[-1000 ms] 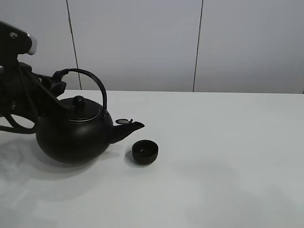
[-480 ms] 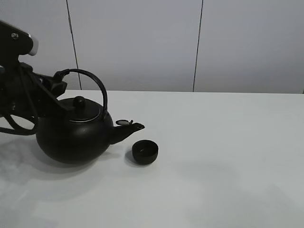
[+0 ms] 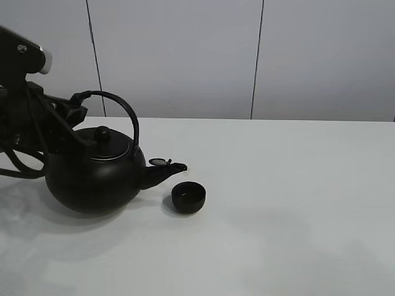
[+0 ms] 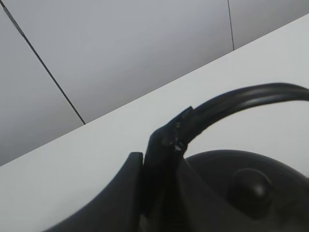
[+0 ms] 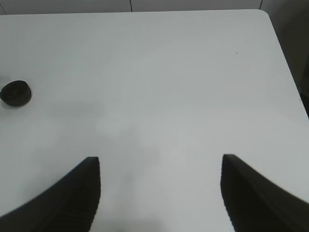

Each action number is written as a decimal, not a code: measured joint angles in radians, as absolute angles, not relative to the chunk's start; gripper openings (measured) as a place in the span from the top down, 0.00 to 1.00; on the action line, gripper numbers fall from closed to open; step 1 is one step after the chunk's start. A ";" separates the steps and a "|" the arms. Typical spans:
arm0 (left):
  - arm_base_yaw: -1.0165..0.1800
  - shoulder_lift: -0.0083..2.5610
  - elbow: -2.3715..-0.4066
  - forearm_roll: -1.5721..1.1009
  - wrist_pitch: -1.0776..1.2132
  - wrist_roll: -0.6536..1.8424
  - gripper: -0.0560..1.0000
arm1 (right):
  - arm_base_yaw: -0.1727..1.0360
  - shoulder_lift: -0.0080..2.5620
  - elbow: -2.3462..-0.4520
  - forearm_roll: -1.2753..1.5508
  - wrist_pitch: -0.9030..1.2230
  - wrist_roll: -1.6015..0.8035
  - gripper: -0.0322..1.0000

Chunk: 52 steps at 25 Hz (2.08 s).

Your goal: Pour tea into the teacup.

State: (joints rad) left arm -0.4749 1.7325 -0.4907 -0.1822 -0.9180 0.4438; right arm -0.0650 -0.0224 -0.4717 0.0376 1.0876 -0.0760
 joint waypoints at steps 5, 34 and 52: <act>-0.475 1.732 -0.491 -0.182 -0.894 0.460 0.84 | -0.065 -0.022 -0.472 0.038 1.088 -0.076 0.50; -0.432 1.732 -0.449 -0.173 -0.969 0.135 0.84 | -0.065 -0.022 -0.472 0.038 1.086 -0.076 0.50; -0.207 1.732 -0.335 0.088 -1.001 0.043 0.84 | -0.065 -0.022 -0.472 0.038 1.085 -0.076 0.50</act>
State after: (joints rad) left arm -0.2071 1.7325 -0.3353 0.0881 -1.0010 0.0433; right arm -0.0650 -0.0224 -0.4717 0.0376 1.0847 -0.0760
